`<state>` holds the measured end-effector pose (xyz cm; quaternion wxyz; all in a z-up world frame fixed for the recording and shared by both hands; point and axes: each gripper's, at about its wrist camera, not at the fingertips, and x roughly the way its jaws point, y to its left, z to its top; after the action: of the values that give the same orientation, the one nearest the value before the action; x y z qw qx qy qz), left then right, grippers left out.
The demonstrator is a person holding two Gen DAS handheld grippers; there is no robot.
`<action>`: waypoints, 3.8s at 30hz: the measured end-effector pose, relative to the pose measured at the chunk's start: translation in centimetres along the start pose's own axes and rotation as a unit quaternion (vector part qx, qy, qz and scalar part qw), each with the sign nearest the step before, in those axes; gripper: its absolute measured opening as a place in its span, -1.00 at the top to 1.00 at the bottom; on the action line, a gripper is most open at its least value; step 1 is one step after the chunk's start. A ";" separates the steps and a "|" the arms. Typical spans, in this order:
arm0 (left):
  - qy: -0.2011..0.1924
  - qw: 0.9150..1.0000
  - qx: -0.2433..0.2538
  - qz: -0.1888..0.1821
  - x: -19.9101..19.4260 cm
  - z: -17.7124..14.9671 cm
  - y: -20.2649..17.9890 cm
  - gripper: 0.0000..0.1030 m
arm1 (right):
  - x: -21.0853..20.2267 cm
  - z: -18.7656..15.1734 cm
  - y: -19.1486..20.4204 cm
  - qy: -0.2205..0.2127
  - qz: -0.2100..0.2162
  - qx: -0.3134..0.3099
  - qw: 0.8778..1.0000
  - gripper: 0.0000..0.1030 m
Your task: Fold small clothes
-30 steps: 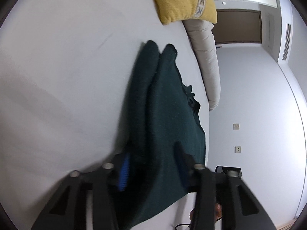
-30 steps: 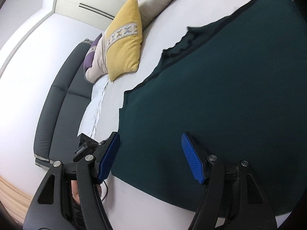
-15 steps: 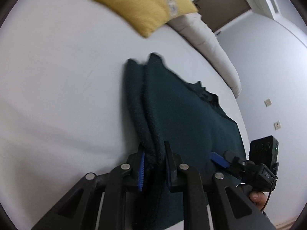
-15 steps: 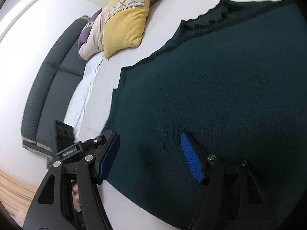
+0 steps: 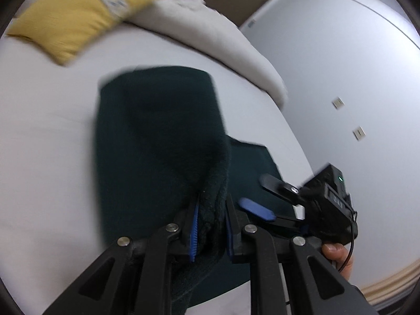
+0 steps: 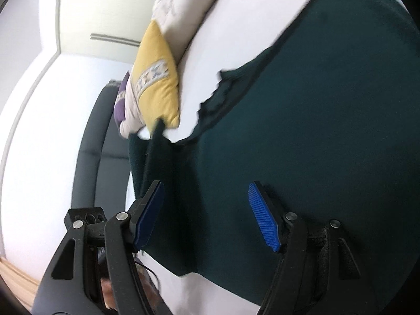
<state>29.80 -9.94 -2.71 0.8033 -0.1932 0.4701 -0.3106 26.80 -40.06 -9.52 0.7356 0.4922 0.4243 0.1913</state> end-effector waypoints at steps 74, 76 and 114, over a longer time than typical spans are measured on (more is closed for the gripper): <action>-0.006 0.988 0.138 0.073 5.5 -3.2 -8.1 -0.22 | -14.7 -2.6 -2.7 0.018 -0.153 -0.128 0.980 0.50; -0.005 0.986 0.143 0.081 6.1 -2.5 -8.2 -0.22 | -15.4 -2.8 -6.0 0.015 -0.136 -0.080 0.987 0.69; 0.023 0.982 0.158 0.104 10.4 -1.9 -5.0 -0.24 | -9.0 6.6 0.2 -0.007 -0.139 -0.092 0.986 -0.04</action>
<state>30.39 -20.68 -7.20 0.8407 -0.0063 0.4507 -0.3001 27.11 -50.01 -4.42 0.8001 0.3599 0.4640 0.1224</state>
